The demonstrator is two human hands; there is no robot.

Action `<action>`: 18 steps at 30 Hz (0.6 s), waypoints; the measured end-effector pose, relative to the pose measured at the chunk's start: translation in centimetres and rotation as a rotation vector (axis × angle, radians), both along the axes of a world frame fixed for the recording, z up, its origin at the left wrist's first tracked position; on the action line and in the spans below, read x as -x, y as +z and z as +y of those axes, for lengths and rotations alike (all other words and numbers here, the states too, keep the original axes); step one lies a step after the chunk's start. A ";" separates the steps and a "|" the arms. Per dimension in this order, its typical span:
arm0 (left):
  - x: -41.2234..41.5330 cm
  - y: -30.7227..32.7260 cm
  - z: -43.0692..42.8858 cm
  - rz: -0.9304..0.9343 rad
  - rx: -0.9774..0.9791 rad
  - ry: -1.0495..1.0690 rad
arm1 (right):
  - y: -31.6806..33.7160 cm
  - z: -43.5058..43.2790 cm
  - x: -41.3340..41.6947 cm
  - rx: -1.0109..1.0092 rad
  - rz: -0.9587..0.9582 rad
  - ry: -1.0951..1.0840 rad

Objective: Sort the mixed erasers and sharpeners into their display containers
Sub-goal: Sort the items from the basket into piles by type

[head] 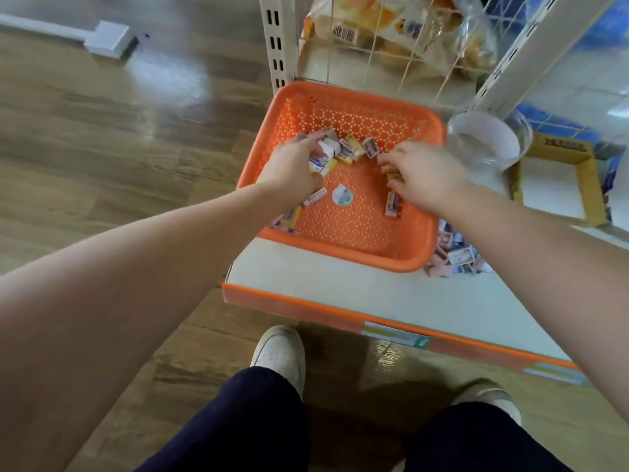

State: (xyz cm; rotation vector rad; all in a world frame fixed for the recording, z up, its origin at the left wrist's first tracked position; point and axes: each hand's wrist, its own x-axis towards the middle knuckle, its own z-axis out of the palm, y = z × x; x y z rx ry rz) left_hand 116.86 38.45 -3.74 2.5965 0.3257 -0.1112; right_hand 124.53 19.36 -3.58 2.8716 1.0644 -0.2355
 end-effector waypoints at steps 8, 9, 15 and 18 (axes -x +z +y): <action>-2.2 -0.8 1.1 0.086 0.001 -0.014 | -0.8 1.9 -1.0 0.244 -0.047 -0.066; -2.2 -1.1 1.0 0.142 0.010 -0.020 | -0.8 2.0 -1.1 0.242 -0.025 -0.085; -1.6 -2.4 1.2 0.187 -0.087 -0.100 | -1.4 3.4 -1.2 -0.001 0.220 -0.223; -1.3 -2.2 1.4 0.112 -0.055 -0.114 | -1.7 3.9 -1.4 -0.143 0.284 -0.215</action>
